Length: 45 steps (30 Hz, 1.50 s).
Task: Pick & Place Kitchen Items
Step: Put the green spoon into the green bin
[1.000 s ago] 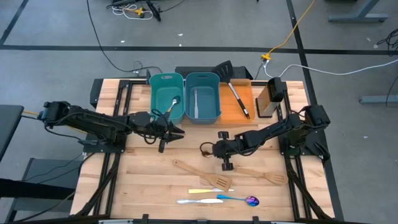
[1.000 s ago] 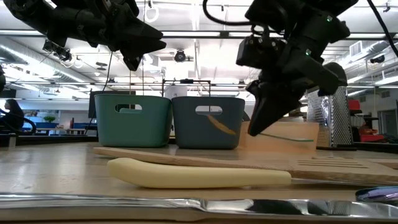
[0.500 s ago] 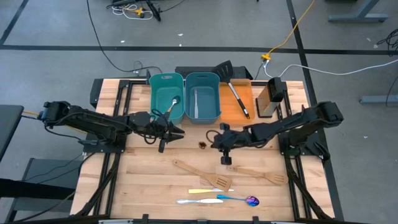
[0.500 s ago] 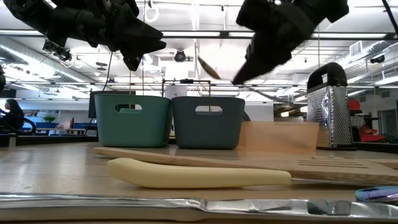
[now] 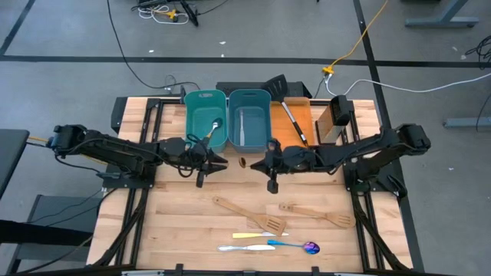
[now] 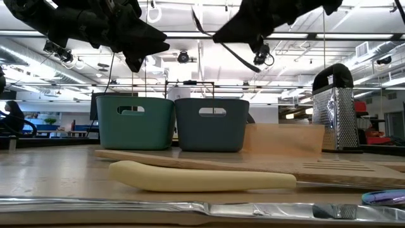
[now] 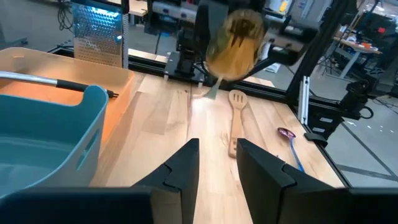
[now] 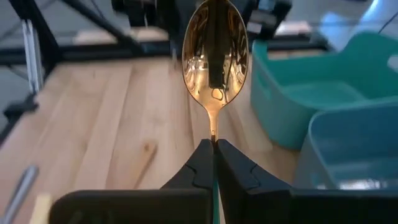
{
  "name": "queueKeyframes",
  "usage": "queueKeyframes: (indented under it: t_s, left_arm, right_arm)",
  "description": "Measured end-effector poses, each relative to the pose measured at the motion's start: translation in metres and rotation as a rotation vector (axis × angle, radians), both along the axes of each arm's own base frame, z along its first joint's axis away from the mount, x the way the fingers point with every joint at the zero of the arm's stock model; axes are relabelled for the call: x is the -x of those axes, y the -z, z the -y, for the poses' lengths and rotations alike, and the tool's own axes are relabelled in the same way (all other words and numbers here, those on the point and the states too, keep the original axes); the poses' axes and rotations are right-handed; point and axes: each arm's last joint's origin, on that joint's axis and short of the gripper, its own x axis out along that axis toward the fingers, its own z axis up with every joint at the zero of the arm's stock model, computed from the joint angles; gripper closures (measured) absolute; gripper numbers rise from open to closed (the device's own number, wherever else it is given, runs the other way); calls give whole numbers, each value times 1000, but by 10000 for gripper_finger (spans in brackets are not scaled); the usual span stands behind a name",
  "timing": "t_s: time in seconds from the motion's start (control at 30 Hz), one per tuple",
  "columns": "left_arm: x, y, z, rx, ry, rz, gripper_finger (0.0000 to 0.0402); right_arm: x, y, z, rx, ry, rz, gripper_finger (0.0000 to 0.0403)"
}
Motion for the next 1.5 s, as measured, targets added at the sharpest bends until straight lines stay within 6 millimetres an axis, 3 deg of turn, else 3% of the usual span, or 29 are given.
queueKeyframes:
  t_s: [0.5,0.77,1.13,1.5]
  left_arm:
    - [-1,-8,0,-50,-6,90,287]
    - [-1,-16,-3,-60,-109,169,287]
    - [-4,-22,-3,-68,-89,265,287]
    - [-21,-9,-2,-67,-81,317,287]
  right_arm:
    - [-9,-26,10,-13,15,275,392]
    - [-10,-36,13,-5,17,380,392]
    - [-10,-39,13,8,10,411,392]
    - [-10,-39,15,10,13,410,392]
